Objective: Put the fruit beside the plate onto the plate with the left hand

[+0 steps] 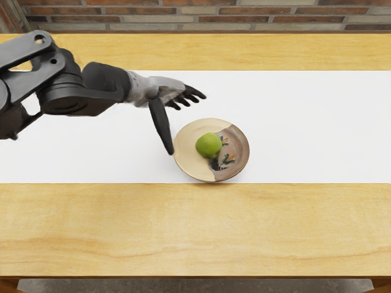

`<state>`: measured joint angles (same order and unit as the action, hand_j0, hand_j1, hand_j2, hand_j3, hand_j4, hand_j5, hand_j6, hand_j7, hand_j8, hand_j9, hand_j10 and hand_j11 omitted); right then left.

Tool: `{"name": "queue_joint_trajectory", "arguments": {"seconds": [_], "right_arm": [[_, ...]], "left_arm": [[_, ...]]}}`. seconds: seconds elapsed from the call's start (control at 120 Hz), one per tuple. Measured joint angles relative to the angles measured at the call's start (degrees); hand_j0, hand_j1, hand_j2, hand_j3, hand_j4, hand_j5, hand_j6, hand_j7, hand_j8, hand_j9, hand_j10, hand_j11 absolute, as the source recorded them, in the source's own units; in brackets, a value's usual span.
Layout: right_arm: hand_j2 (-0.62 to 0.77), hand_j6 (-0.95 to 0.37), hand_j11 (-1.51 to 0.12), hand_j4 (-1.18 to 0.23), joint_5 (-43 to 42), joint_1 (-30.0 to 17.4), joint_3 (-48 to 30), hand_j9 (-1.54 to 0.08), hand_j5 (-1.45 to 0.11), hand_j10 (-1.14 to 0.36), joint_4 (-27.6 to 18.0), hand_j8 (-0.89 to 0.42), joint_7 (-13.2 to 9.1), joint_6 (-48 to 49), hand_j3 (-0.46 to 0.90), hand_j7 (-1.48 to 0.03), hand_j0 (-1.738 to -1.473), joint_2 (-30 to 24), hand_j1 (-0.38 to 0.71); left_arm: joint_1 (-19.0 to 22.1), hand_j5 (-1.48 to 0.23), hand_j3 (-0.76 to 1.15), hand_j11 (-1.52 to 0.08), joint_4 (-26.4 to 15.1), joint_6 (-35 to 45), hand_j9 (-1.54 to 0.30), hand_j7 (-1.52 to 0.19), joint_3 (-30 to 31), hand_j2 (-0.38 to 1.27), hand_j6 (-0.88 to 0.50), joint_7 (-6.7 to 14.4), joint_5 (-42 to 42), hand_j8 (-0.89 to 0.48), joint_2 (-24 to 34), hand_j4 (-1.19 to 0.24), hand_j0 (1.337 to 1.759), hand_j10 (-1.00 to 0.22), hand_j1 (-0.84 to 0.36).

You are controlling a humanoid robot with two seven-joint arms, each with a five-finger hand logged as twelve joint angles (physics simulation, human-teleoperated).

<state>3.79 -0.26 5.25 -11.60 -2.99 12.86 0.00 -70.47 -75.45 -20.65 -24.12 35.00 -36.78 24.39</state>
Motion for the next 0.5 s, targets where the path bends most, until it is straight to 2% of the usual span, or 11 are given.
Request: {"name": "queue_joint_trajectory", "arguments": {"seconds": [0.15, 0.217, 0.292, 0.5], "right_arm": [[0.0, -0.01, -0.02, -0.01, 0.0, 0.0, 0.0, -0.02, -0.02, -0.01, 0.0, -0.01, 0.0, 0.0, 0.0, -0.02, -1.658, 0.0, -0.33], [0.0, -0.01, -0.02, -0.01, 0.0, 0.0, 0.0, -0.02, -0.02, -0.01, 0.0, -0.01, 0.0, 0.0, 0.0, -0.02, -1.658, 0.0, -0.33], [0.0, -0.01, -0.02, -0.01, 0.0, 0.0, 0.0, -0.02, -0.02, -0.01, 0.0, -0.01, 0.0, 0.0, 0.0, -0.02, -1.658, 0.0, -0.33], [0.0, -0.01, -0.02, -0.01, 0.0, 0.0, -0.1, -0.02, -0.02, -0.01, 0.0, -0.01, 0.0, 0.0, 0.0, -0.02, -1.658, 0.0, -0.33]], "left_arm": [[1.4, -0.05, 0.0, -0.05, 0.0, -10.7, -0.05, -0.05, -3.3, 0.03, -0.03, 0.0, 20.1, -0.02, 10.4, -0.04, 1.658, -0.04, 0.31], [4.1, -0.04, 0.0, -0.04, 0.1, -12.4, -0.04, -0.04, -3.9, 0.03, -0.02, 0.0, 26.6, -0.02, 12.5, -0.03, 1.658, -0.03, 0.32], [11.4, -0.03, 0.0, -0.03, 0.1, -13.4, -0.03, -0.03, -5.9, 0.02, -0.01, 0.0, 31.6, -0.01, 15.1, -0.02, 1.658, -0.02, 0.33], [17.4, -0.01, 0.0, -0.01, 0.3, -14.3, -0.01, -0.01, -8.9, 0.01, 0.0, 0.0, 38.6, 0.0, 28.4, -0.01, 1.658, -0.01, 0.34]]}}
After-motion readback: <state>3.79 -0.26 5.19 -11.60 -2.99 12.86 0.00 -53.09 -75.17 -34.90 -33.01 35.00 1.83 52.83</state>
